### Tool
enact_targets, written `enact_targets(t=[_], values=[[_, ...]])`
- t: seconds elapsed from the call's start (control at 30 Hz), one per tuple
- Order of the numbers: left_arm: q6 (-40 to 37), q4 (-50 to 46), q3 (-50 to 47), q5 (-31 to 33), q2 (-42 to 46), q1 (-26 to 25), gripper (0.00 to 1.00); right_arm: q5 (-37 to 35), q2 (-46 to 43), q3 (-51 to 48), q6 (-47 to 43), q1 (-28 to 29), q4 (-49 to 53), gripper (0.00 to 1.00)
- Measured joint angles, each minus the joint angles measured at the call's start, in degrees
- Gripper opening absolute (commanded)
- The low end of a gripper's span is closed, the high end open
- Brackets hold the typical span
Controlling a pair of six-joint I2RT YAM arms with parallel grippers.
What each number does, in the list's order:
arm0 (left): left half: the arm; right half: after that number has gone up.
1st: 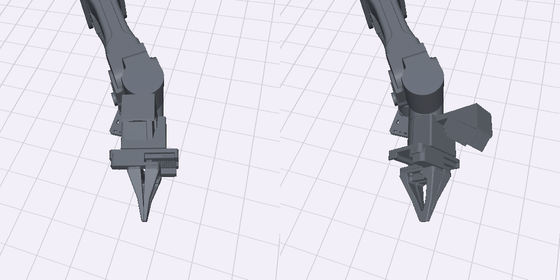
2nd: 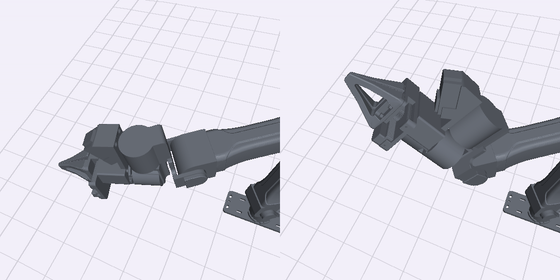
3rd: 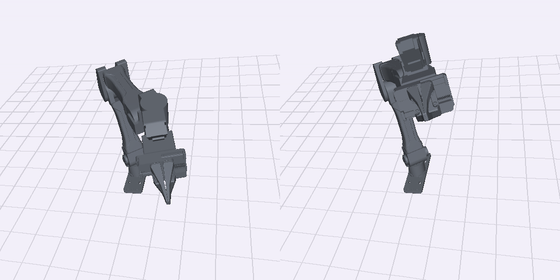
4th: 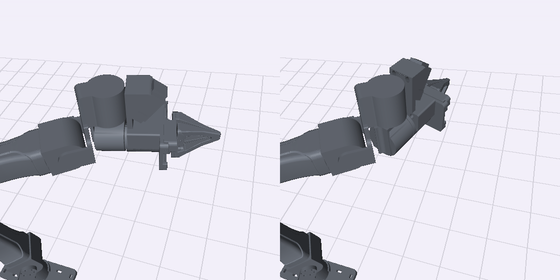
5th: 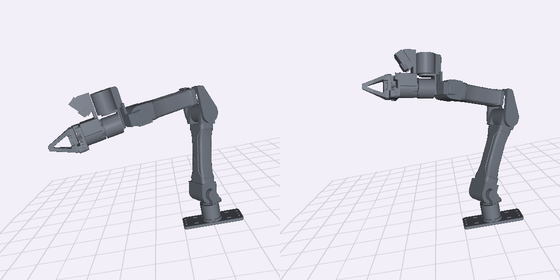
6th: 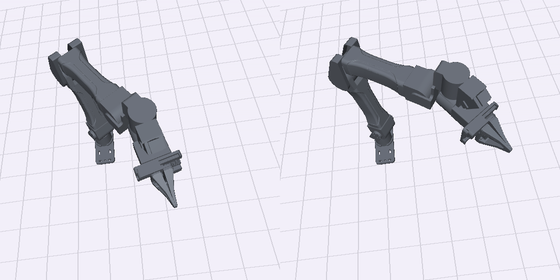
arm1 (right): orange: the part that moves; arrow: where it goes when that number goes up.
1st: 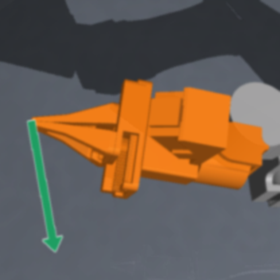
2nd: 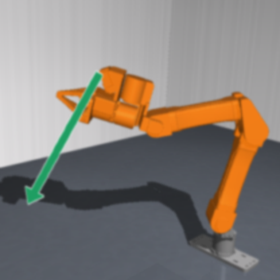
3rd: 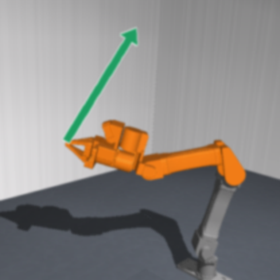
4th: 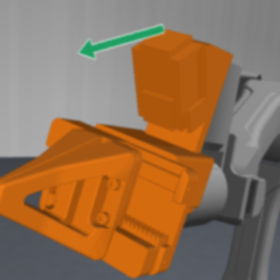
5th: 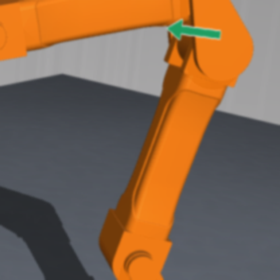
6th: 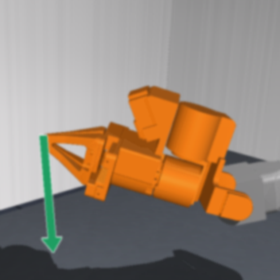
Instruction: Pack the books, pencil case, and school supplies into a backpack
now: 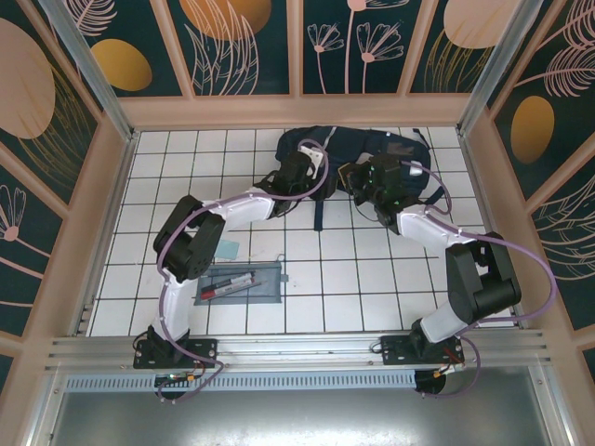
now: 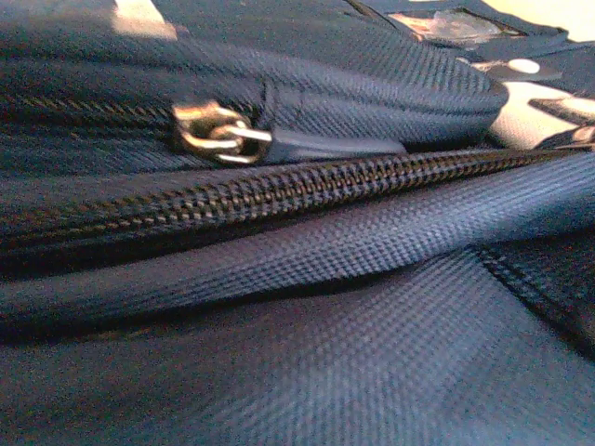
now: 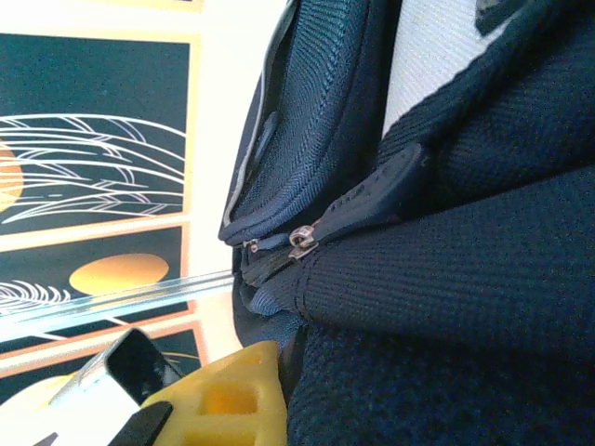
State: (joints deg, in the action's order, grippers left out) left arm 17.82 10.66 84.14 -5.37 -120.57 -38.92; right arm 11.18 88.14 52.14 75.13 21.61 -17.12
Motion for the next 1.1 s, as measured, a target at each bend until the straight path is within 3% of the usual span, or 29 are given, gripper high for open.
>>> enact_targets(t=[0.13,0.33,0.6,1.1], values=[[0.7,-0.8,1.5,0.0,-1.9,-0.1,0.16,0.0,0.1,0.0,0.0,0.0,-0.2,0.00],[0.2,-3.6,1.5,-0.2,-1.4,-0.2,0.00,0.0,0.1,0.0,-2.3,0.0,1.3,0.00],[-0.3,-12.2,0.9,-0.8,1.9,-0.4,0.00,-0.6,0.0,0.1,-8.8,0.3,5.1,0.00],[-3.9,-16.1,-1.7,0.0,2.9,2.4,0.00,-2.4,-4.5,-1.6,-15.5,-0.3,10.1,0.00]])
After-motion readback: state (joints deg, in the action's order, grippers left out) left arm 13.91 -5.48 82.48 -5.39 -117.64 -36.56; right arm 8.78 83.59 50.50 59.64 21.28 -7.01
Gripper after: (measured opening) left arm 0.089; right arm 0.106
